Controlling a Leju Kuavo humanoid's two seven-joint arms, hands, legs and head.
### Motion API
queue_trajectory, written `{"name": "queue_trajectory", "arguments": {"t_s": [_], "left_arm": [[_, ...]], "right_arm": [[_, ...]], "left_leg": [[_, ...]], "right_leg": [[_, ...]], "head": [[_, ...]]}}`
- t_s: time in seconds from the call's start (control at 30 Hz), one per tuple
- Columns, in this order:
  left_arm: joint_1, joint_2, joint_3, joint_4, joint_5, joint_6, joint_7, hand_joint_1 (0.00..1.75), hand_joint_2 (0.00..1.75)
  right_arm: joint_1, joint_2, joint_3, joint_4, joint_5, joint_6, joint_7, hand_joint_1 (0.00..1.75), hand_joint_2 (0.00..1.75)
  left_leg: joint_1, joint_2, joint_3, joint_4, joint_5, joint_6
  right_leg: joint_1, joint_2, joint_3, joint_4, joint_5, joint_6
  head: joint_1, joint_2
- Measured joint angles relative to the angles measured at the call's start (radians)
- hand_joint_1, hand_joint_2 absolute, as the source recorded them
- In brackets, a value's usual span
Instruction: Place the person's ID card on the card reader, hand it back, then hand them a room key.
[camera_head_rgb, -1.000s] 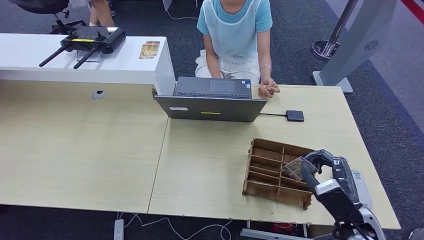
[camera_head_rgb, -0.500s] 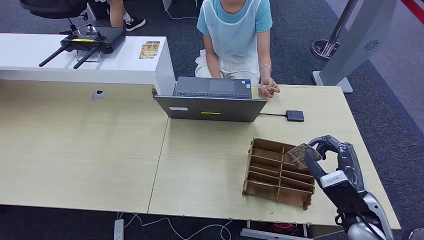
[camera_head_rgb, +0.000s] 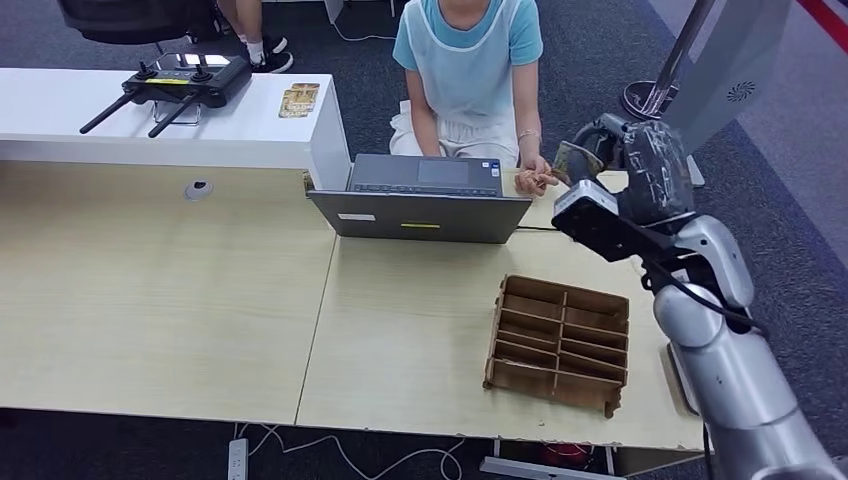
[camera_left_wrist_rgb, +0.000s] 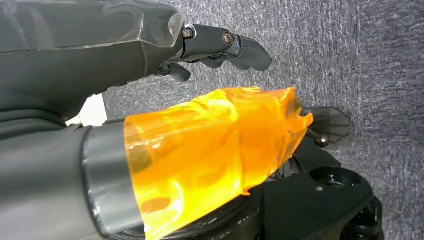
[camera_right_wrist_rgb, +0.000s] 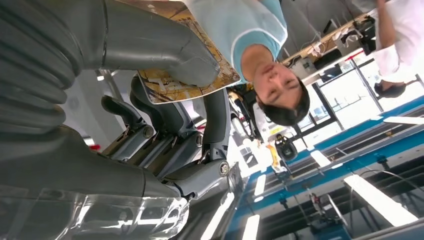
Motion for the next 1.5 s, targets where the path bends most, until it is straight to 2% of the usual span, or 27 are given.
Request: {"name": "queue_trajectory", "arguments": {"t_s": [0.23, 0.47, 0.83, 1.07, 1.5], "left_arm": [[-0.002, 0.007, -0.024, 0.0, -0.023, -0.011, 0.009, 0.0, 0.0], [-0.003, 0.012, -0.04, 0.0, -0.031, -0.02, 0.009, 0.0, 0.0], [-0.003, 0.013, -0.05, 0.0, -0.031, -0.026, 0.009, 0.0, 0.0], [-0.003, 0.014, -0.051, 0.0, -0.031, -0.03, 0.009, 0.0, 0.0], [-0.003, 0.014, -0.051, 0.0, -0.029, -0.032, 0.009, 0.0, 0.0]], "right_arm": [[-0.262, 0.064, 0.134, 0.256, 0.049, 0.0, 0.02, 1.75, 1.75], [-0.419, 0.141, 0.201, 0.482, 0.058, 0.006, 0.034, 1.75, 1.75], [-0.515, 0.219, 0.236, 0.706, 0.051, -0.001, 0.049, 1.73, 1.75], [-0.531, 0.263, 0.242, 0.819, 0.045, -0.02, 0.061, 1.72, 1.75], [-0.554, 0.291, 0.244, 0.922, 0.059, -0.036, 0.076, 1.73, 1.75]], "left_leg": [[0.0, -0.001, -0.001, 0.0, 0.001, -0.001], [0.0, -0.002, -0.001, 0.0, 0.001, -0.001], [0.0, -0.002, -0.001, 0.0, 0.001, -0.001], [0.0, -0.002, -0.001, 0.0, 0.001, -0.001], [0.0, -0.002, -0.001, 0.0, 0.001, -0.001]], "right_leg": [[0.0, -0.001, -0.001, 0.0, 0.0, 0.0], [0.0, -0.001, -0.001, 0.0, 0.0, 0.0], [0.0, -0.001, -0.001, 0.0, 0.0, 0.0], [0.0, -0.001, -0.001, 0.0, 0.0, 0.0], [0.0, -0.001, -0.001, 0.0, 0.0, 0.0]], "head": [[0.0, 0.0], [0.0, 0.0], [0.0, 0.0], [0.0, 0.0], [0.0, 0.0]]}}
